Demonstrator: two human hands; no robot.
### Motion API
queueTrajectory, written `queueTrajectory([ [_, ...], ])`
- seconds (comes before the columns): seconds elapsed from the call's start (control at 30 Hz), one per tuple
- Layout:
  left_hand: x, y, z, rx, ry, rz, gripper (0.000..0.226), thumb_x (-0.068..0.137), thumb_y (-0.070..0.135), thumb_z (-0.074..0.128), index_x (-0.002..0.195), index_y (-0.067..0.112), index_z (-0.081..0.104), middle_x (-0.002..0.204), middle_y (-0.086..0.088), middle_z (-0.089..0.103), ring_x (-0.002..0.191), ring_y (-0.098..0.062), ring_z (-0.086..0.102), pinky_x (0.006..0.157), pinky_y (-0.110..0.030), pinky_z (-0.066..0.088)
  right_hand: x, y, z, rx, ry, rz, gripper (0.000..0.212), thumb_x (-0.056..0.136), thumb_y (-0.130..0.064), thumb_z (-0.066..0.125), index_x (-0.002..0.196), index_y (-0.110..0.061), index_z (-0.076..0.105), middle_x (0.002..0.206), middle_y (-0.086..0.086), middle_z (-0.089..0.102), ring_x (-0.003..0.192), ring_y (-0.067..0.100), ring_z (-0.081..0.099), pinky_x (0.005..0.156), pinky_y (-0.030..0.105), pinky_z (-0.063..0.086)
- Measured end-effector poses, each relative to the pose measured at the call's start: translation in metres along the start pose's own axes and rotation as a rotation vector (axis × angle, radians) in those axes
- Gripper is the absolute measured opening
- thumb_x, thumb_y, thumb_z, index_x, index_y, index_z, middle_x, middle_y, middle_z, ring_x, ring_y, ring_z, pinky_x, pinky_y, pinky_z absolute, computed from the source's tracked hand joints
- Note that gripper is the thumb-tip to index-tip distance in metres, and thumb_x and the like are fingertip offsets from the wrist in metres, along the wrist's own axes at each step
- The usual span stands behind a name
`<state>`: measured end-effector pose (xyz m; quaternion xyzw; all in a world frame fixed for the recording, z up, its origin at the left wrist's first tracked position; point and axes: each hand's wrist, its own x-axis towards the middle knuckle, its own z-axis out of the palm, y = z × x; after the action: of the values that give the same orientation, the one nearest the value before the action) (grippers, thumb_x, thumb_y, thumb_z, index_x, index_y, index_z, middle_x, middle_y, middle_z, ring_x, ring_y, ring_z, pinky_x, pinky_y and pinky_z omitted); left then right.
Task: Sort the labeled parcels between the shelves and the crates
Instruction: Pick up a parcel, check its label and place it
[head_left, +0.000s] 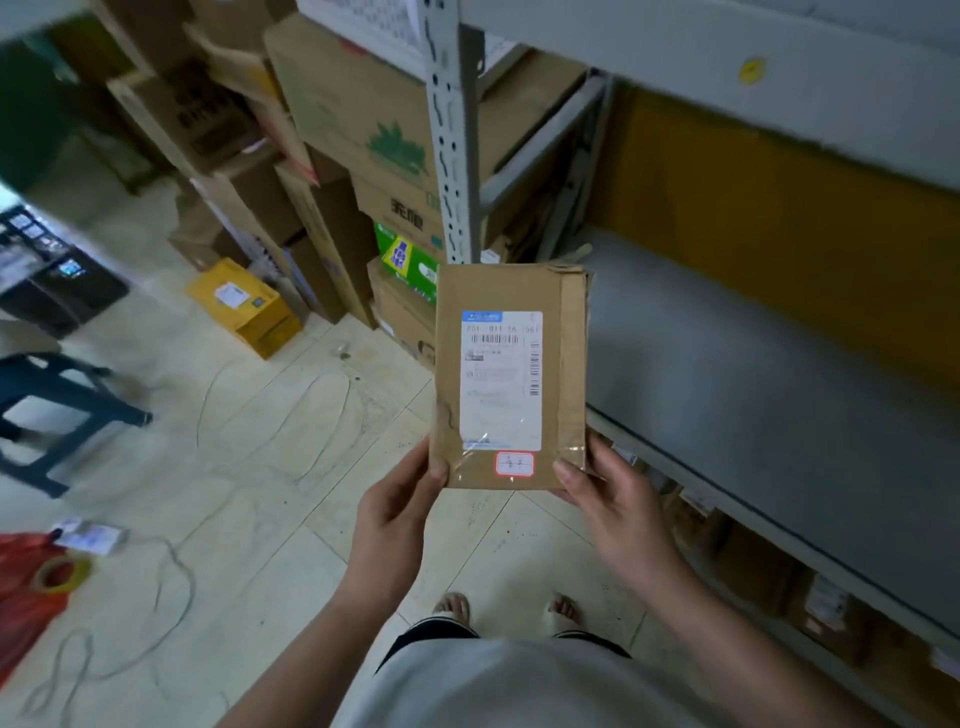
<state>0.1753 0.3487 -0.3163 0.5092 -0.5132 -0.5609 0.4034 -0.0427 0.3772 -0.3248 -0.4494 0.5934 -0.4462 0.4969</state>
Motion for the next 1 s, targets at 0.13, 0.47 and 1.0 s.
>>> queueTrajectory([
  [0.13,0.011,-0.003,-0.008,0.019,-0.147,0.013,0.037,0.105,0.015,0.049,0.141,0.016,0.058,0.132,0.007,0.068,0.129,-0.010,0.059,0.112,-0.029,0.043,-0.014,0.005,0.008,-0.008,0.107,0.005,0.039,0.098,-0.035,0.055,0.136,-0.028,0.058,0.126,-0.012,0.069,0.121,0.010,0.063,0.104,0.049,0.050],
  [0.47,0.036,-0.004,-0.019,0.099,-0.561,0.004,0.035,0.104,0.012,0.051,0.135,0.022,0.063,0.124,0.011,0.072,0.123,-0.005,0.062,0.104,-0.022,0.046,-0.080,0.020,0.060,0.071,0.582,0.075,0.030,0.101,-0.020,0.056,0.130,-0.022,0.063,0.120,-0.010,0.072,0.112,0.008,0.068,0.100,0.042,0.054],
  [1.0,-0.126,-0.019,0.199,0.367,-1.410,0.192,0.037,0.102,0.012,0.053,0.127,0.038,0.065,0.120,0.017,0.073,0.118,-0.005,0.066,0.102,-0.021,0.049,-0.358,0.079,0.008,0.223,1.353,0.202,0.037,0.102,-0.015,0.053,0.138,-0.023,0.058,0.115,-0.012,0.074,0.102,0.013,0.071,0.087,0.031,0.058],
])
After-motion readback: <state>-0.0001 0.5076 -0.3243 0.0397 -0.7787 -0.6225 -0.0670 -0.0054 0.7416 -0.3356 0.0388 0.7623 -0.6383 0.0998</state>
